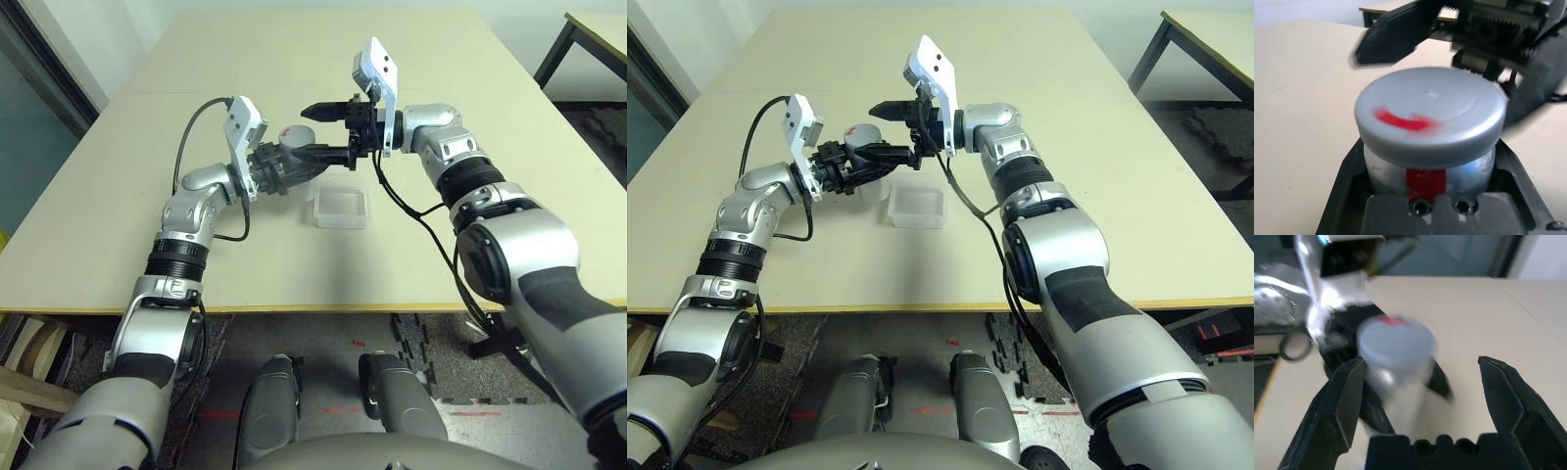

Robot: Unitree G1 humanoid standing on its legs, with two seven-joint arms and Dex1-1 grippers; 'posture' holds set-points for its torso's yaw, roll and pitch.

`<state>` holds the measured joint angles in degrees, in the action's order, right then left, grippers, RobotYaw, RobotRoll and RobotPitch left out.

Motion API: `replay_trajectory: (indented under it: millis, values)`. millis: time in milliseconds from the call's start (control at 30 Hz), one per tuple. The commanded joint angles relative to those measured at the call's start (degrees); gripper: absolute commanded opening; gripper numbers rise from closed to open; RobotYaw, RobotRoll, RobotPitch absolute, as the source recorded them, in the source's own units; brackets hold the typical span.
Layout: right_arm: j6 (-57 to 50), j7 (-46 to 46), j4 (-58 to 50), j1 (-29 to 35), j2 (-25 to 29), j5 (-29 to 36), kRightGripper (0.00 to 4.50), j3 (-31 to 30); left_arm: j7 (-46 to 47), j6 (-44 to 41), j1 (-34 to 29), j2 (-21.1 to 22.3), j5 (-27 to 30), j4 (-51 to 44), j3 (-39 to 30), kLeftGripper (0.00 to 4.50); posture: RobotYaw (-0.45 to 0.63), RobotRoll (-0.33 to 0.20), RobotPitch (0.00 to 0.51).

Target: Pour the medicine from the bottle into the box.

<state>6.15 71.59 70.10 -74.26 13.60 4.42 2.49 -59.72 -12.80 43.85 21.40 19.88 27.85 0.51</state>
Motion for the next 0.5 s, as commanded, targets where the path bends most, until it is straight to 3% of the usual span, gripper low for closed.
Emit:
replay_trajectory:
  millis: [33, 500]
  values:
    - [-0.75, -0.06, 0.57, 0.49, 1.21, 0.3, 4.5, 0.83, -1.25, 0.45, -0.48, -0.01, -0.39, -0.35, 0.49, 2.68, -0.13, 0.0, 0.082]
    - [-3.47, 9.02, -0.95, 0.78, 1.54, 1.85, 4.5, 1.34, -1.72, 0.4, -0.5, 0.54, -0.67, 0.04, 0.34, 2.68, -0.13, 0.0, 0.09]
